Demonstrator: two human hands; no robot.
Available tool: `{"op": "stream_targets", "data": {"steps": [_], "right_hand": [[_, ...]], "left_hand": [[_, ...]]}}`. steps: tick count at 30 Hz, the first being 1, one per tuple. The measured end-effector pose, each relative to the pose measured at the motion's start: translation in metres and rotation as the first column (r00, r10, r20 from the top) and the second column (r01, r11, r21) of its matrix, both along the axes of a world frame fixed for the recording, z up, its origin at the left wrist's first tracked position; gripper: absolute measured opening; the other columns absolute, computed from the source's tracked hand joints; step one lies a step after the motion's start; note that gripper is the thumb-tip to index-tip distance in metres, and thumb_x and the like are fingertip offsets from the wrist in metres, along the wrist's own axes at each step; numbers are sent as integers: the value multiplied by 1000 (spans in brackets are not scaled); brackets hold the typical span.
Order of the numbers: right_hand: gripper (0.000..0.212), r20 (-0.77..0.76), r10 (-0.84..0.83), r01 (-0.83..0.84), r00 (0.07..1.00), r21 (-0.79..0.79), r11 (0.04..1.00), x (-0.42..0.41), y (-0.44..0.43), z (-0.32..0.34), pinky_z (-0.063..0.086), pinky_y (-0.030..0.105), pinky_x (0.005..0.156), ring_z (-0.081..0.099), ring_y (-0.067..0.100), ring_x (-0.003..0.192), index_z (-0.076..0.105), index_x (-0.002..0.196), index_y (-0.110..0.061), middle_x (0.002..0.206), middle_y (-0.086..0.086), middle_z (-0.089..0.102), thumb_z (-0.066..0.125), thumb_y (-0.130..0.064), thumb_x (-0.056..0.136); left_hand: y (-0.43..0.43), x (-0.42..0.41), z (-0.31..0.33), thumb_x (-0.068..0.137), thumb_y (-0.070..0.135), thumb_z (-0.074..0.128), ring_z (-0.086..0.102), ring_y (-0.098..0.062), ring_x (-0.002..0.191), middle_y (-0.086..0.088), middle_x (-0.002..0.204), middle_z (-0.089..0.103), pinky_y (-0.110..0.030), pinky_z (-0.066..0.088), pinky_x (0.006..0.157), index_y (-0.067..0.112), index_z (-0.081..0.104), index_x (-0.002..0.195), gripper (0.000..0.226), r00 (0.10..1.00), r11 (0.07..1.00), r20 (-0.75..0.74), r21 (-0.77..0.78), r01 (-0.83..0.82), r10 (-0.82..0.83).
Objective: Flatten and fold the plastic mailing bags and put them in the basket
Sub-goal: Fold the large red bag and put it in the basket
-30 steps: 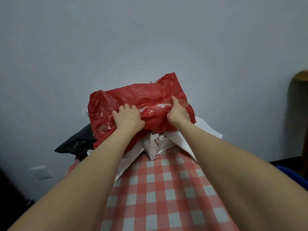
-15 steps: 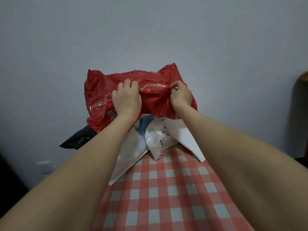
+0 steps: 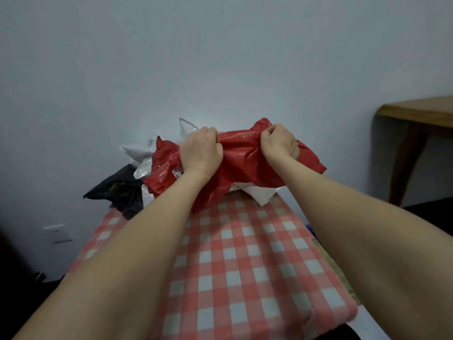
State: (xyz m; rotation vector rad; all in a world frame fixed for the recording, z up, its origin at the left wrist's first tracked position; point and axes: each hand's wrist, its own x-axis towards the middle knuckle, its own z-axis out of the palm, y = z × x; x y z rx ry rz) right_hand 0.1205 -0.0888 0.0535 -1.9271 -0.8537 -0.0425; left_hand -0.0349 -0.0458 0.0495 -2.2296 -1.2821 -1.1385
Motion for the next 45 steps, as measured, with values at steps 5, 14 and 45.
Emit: {"op": "stream_targets", "data": {"steps": [5,14,45], "right_hand": [[34,25,-44,47,999,-105,993,2,-58,-24,40,32,78,61,32,106,68,108,-17,116,9,66,41,-29,92],[37,-32,53,-61,998,-466,882,1,-97,-81,45,34,95,55,31,122,59,126,-10,133,12,57,48,-22,93],[39,309,605,-50,733,-864,501,-4,-129,-108,45,35,81,58,31,114,60,121,-19,128,8,58,46,-9,86]], "left_hand": [[-44,2,-27,84,13,45,59,-32,91,-8,98,64,-31,35,65,15,63,90,18,998,990,52,-132,48,-42],[-67,-17,-94,84,4,44,46,-28,112,-4,119,55,-35,33,82,23,58,108,34,925,939,-344,-341,37,-162],[-85,-27,-109,76,27,76,57,-20,92,0,96,64,-31,46,79,24,58,78,18,709,713,-548,-695,-92,-443]]}}
